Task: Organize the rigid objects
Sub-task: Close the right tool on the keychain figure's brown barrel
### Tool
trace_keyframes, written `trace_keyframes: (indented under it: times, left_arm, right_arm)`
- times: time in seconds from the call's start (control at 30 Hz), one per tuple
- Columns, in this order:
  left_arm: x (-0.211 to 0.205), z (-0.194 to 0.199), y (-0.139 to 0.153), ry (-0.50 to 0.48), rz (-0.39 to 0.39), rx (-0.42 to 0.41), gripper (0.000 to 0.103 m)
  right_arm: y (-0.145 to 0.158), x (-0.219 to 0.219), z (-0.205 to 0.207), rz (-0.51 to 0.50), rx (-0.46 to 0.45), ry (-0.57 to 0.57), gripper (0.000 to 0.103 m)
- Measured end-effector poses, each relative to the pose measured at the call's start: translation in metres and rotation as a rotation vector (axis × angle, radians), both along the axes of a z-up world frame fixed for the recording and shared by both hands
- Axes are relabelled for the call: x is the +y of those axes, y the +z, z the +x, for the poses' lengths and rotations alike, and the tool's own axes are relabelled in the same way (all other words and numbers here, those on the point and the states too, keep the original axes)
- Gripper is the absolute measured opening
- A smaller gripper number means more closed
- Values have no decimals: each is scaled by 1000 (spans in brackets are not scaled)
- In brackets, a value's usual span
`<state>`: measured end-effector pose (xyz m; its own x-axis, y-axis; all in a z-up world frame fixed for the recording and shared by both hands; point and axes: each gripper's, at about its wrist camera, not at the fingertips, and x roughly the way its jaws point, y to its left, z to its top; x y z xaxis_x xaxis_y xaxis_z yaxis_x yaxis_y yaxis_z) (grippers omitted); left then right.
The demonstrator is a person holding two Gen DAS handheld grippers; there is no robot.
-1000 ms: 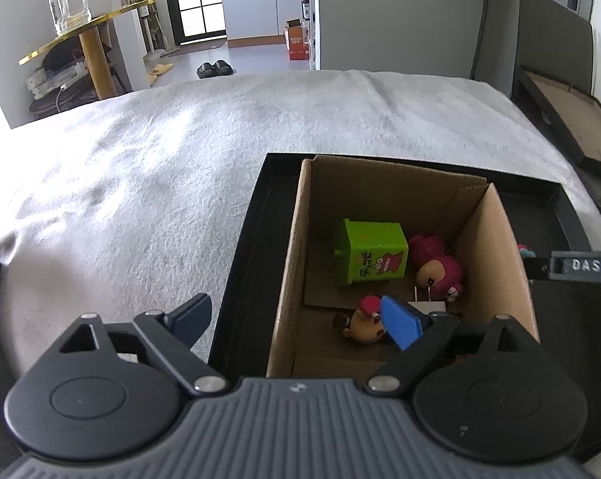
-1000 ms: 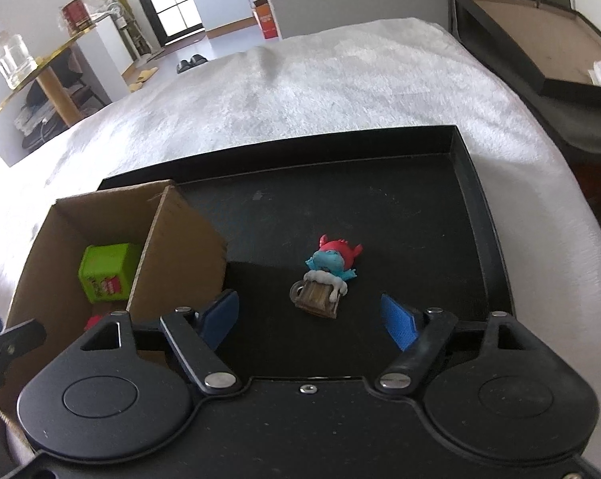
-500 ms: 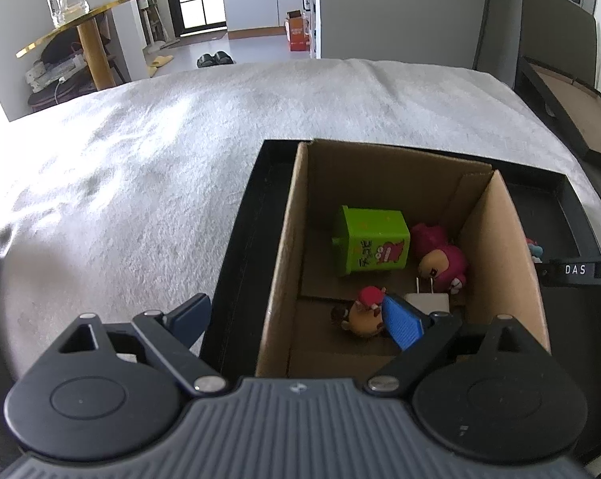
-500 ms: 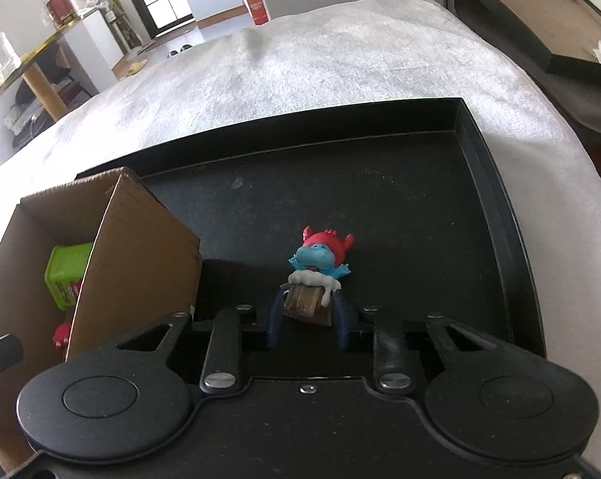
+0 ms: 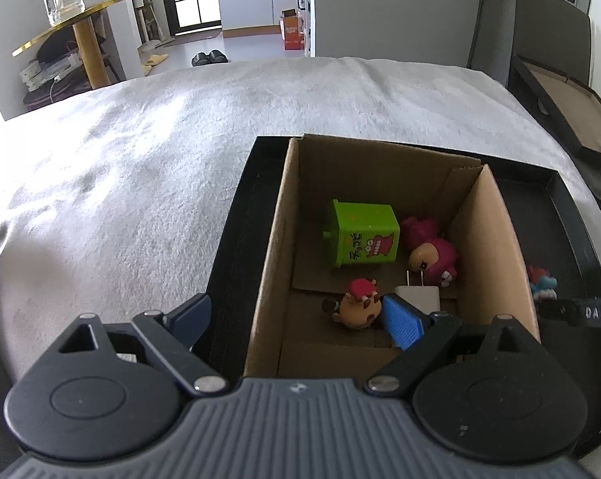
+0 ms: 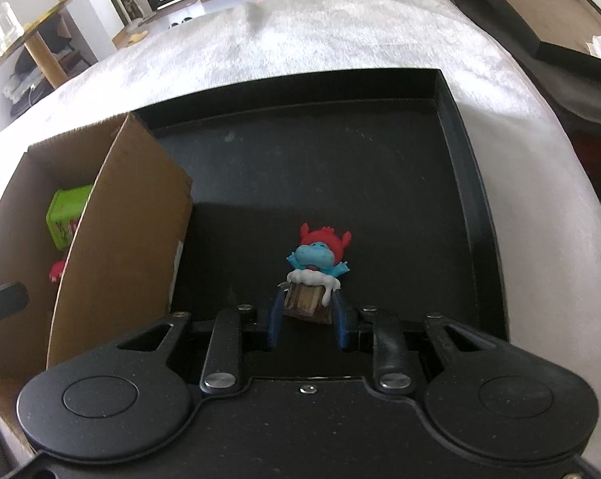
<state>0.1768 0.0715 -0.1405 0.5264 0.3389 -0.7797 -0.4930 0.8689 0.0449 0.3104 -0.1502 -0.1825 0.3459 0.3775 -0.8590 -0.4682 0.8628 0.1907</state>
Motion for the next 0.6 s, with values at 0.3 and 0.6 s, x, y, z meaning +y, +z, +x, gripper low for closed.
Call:
trace_keyframes:
  times: [0.3, 0.6]
  left_arm:
    - [1, -3, 3, -1, -6, -18, 92]
    - [3, -3, 2, -12, -38, -28, 92]
  right_arm:
    - [3, -16, -2, -6, 17, -19, 29]
    - [3, -11, -4, 17, -8, -51, 53]
